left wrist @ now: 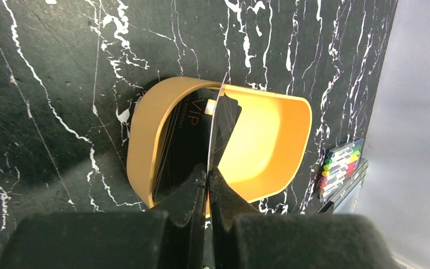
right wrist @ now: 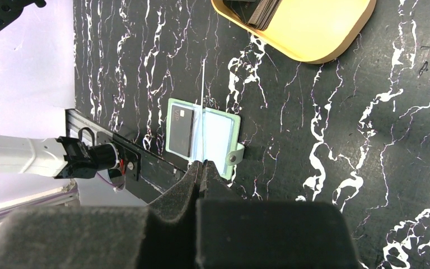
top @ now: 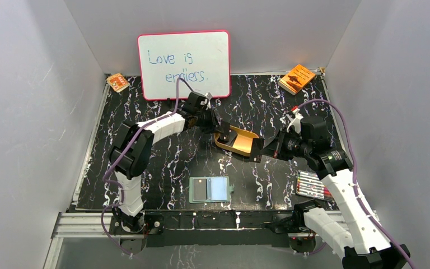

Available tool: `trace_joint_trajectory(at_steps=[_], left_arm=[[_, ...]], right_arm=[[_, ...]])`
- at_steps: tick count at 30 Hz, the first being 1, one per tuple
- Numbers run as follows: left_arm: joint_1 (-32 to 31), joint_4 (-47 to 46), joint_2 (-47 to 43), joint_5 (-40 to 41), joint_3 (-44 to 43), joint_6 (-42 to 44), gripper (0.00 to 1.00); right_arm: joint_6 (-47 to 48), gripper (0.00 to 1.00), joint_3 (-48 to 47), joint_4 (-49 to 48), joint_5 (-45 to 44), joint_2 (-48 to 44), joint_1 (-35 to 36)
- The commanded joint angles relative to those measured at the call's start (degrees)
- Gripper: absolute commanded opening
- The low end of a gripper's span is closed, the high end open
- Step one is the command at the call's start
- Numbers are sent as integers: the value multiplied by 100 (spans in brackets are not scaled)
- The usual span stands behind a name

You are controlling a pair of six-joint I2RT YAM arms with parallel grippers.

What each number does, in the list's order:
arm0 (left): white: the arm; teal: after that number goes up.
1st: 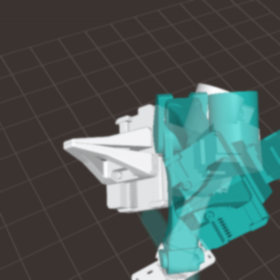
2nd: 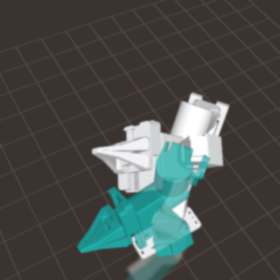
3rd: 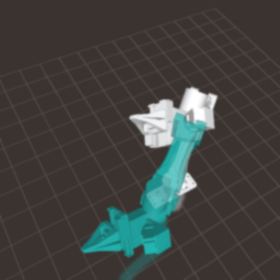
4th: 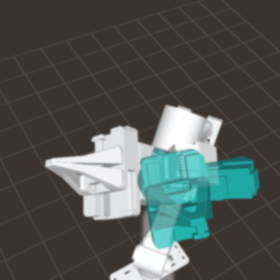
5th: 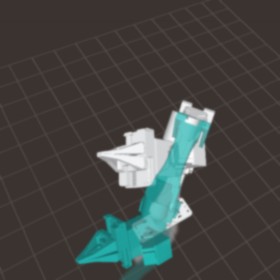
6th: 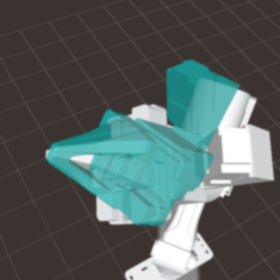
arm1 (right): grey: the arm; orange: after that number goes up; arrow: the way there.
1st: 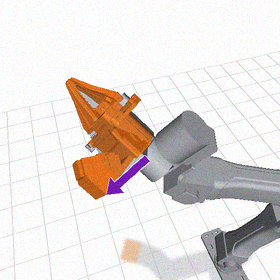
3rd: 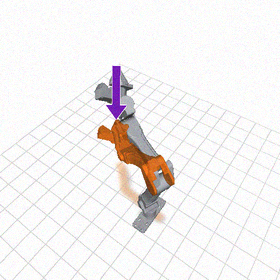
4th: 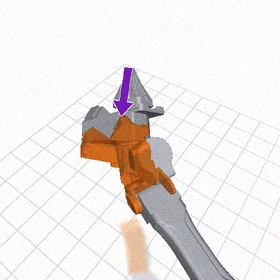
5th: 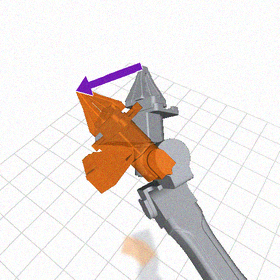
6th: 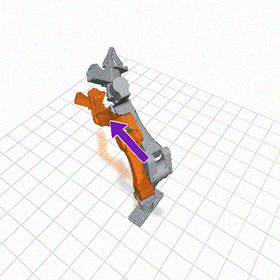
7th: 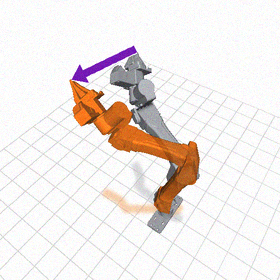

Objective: Put the credit cards into the card holder
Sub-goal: Place the credit card in the storage box.

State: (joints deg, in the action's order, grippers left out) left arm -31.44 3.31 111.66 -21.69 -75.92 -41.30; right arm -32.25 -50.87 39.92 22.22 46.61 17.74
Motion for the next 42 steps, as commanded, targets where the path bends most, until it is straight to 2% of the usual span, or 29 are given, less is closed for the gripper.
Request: trace_joint_trajectory(at_steps=[1, 9, 15, 28, 31, 34, 35, 36, 37, 42], left_arm=[[79, 161, -203, 85, -42, 154, 0], [171, 112, -423, 258, 93, 296, 1], [173, 209, -345, 228, 110, 410, 20], [182, 427, -567, 486, 159, 621, 37], [182, 511, -731, 611, 152, 661, 47], [181, 579, -1037, 728, 168, 677, 62], [182, 580, -1229, 777, 222, 662, 68], [182, 565, -1338, 816, 259, 633, 81], [182, 561, -1563, 842, 355, 613, 86], [173, 636, -2362, 961, 680, 483, 88]], right_arm=[[126, 0, -36, -274, 21, 4, -7], [138, 0, -19, -265, 12, -3, -7], [135, 0, -28, -267, 2, 11, -7], [111, 0, -47, -310, 63, 59, -7], [105, 0, -46, -318, 109, 63, -7], [126, 0, -54, -320, 203, 82, -11], [144, 0, -54, -319, 248, 97, -8], [166, 0, -54, -326, 317, 122, -7], [193, 0, -54, -335, 384, 142, -7], [219, 0, -7, -416, 606, 249, -7]])
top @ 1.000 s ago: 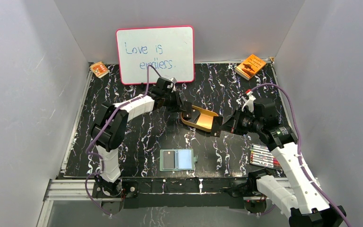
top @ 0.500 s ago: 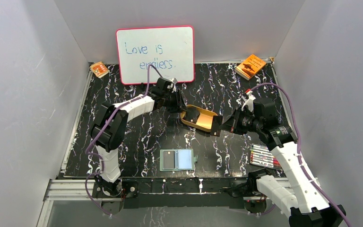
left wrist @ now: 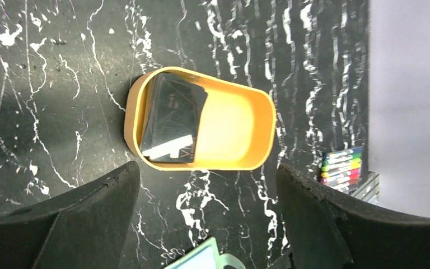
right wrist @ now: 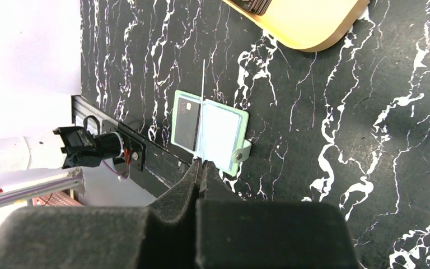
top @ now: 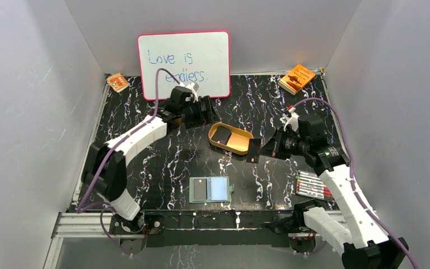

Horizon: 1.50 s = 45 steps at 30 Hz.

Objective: Put the credit cards into the card holder
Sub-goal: Place the credit card in the storage box, then turn over the card slot in the card holder.

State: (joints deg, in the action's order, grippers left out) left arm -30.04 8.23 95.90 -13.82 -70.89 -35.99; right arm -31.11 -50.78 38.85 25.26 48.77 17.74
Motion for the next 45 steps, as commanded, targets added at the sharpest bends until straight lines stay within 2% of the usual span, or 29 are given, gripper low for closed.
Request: trace_joint_trajectory(at_steps=[1, 5, 9, 14, 16, 19, 25, 31, 39, 43, 45], left_arm=[[34, 176, -948, 220, 259, -73, 88], [-5, 326, -1770, 414, 820, -171, 89], [-15, 363, -2776, 432, 1932, -517, 91], [-40, 381, -4136, -185, 3383, -751, 90], [-157, 417, -4507, -406, 3646, -890, 88], [-658, 579, -4737, -240, 3667, -1028, 87], [-1988, 848, -3951, 801, 3104, -1134, 83], [-2751, 889, -2648, 1512, 2418, -1055, 73], [-2893, 1257, -1792, 2072, 1919, -1153, 62], [-2893, 1565, -1732, 2321, 1847, -1225, 61], [-2892, 1662, -1726, 2403, 1840, -1247, 65]], right_arm=[[105, 0, 0, -327, 358, 50, -7], [87, 0, 126, -435, 729, 117, 18], [-113, 0, 524, -632, 773, 123, 366], [-415, 0, 796, -894, 161, 268, 1532], [-587, 0, 899, -1060, -117, 375, 2107], [-846, 0, 1054, -1326, -515, 489, 2589], [-1408, 0, 1575, -1394, -1070, 181, 2643], [-1477, 0, 1950, -1601, -597, 50, 2647], [-1465, 0, 2055, -2115, 151, 451, 2682], [-1516, 0, 2091, -2134, 85, 717, 2683], [-1562, 0, 2159, -2181, 77, 803, 2683]])
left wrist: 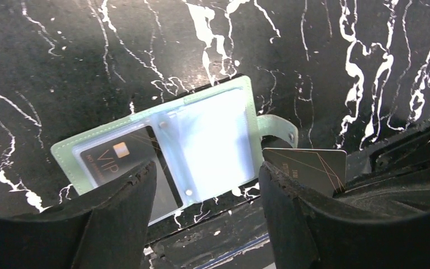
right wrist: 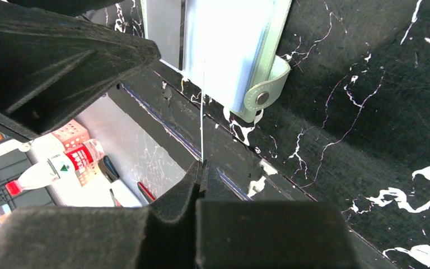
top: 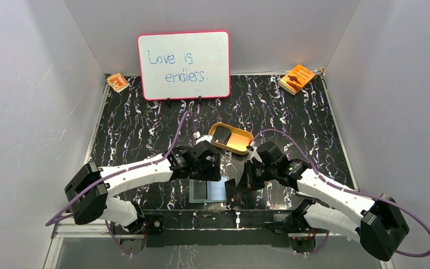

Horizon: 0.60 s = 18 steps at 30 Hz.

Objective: Put the credit cards into the card holder
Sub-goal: Turn over the card slot in the card holder.

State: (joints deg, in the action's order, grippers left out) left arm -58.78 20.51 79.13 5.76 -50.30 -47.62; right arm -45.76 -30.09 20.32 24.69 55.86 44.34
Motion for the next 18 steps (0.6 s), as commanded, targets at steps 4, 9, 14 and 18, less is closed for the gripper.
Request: trace_joint_trajectory(at_steps=[4, 9, 14, 18], left_arm=[[-19, 543, 63, 443, -285, -75, 72], [-19, 527, 237, 363, -313, -98, 71], [-19, 469, 439, 264, -325, -83, 71], [-19, 469, 572, 267, -340, -60, 71]], right_arm=[[-148, 0, 205, -407, 165, 257, 23], [-188, 0, 265, -506, 229, 455, 22], [-239, 0, 319, -676, 289, 606, 27], [-248, 0, 319, -657, 282, 741, 22]])
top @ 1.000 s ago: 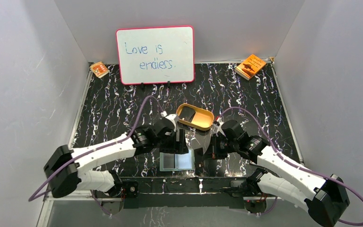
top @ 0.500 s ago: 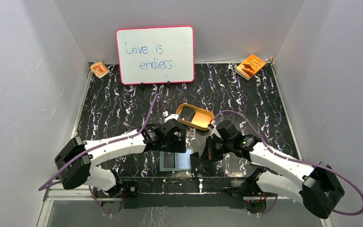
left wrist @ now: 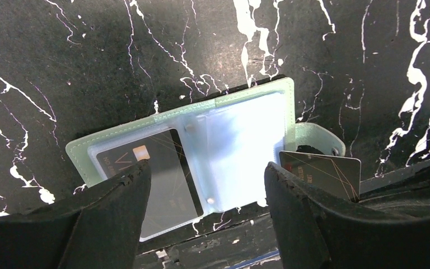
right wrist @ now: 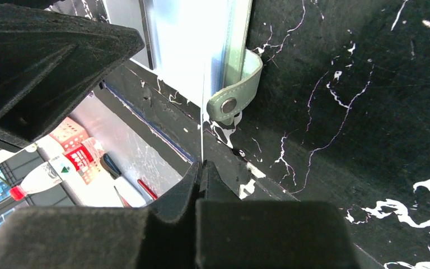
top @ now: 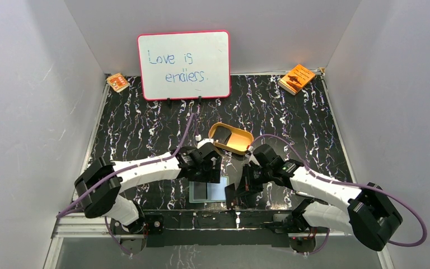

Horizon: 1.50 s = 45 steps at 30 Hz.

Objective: Put the credit cards into the card holder
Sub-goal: Turn over the card slot in the card holder.

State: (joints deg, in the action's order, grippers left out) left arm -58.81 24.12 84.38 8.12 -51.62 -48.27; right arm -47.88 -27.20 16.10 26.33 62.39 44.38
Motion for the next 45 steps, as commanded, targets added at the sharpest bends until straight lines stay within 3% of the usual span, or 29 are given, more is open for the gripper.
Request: trace_joint_trajectory(at_steps=[1, 24, 33, 45], left_arm=[[-17, 105, 82, 32, -200, -3, 71], [-18, 3, 805, -79, -66, 73, 70], [-17, 13, 702, 6, -50, 27, 59], [-17, 119, 125, 232, -189, -137, 77]], right_arm=[[-36, 0, 38, -226, 118, 113, 19], [-59, 0, 92, -675, 325, 594, 18], [-25, 0, 13, -832, 399, 377, 21], [48, 0, -172, -1151, 680, 564, 19]])
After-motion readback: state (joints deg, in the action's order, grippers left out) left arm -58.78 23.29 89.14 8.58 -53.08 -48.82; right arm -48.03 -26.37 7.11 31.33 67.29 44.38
